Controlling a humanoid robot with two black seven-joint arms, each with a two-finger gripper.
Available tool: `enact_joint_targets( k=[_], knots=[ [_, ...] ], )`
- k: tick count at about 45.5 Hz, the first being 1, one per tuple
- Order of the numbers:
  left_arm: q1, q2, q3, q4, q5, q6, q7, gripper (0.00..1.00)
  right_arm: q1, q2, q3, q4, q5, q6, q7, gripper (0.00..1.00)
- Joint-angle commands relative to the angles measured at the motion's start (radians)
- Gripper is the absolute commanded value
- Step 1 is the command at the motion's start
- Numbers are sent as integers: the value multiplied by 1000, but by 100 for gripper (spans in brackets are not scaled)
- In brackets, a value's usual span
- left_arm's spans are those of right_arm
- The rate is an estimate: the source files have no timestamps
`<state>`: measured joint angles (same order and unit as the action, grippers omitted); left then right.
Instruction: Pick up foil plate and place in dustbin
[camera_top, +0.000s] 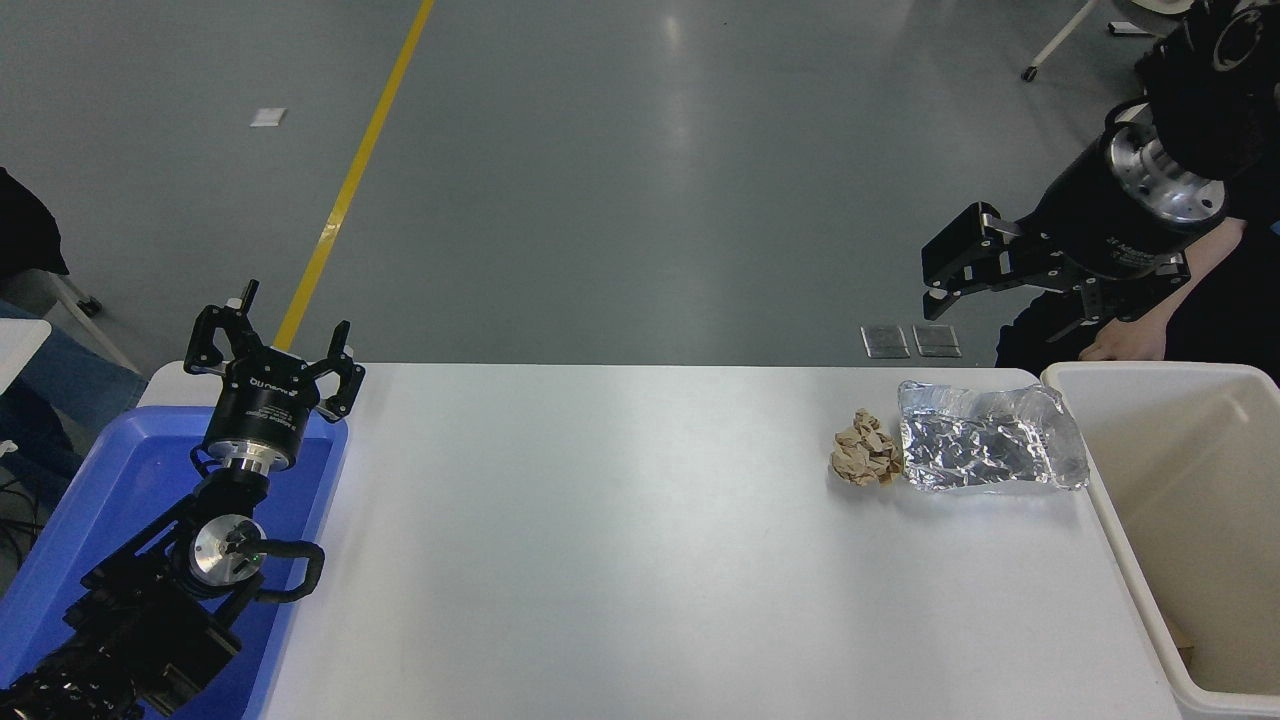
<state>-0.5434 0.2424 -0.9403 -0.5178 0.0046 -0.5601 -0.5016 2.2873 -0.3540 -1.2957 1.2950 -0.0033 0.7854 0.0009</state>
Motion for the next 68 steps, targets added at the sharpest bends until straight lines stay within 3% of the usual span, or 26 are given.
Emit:
enact_joint_targets(
  k=[1,40,62,68],
  knots=[
    [-1,0,0,1,0,0,0,98,-3,-8,-5,-26,22,0,2,100],
    [-1,0,0,-1,0,0,2,98,41,-19,-22,-48,68,0,2,100],
    [-1,0,0,1,0,0,2,98,-426,-60,-19,-595,66,0,2,100],
    [-1,0,0,-1,0,-1,0,98,-589,-60,-20,-703,62,-127,2,100]
  ],
)
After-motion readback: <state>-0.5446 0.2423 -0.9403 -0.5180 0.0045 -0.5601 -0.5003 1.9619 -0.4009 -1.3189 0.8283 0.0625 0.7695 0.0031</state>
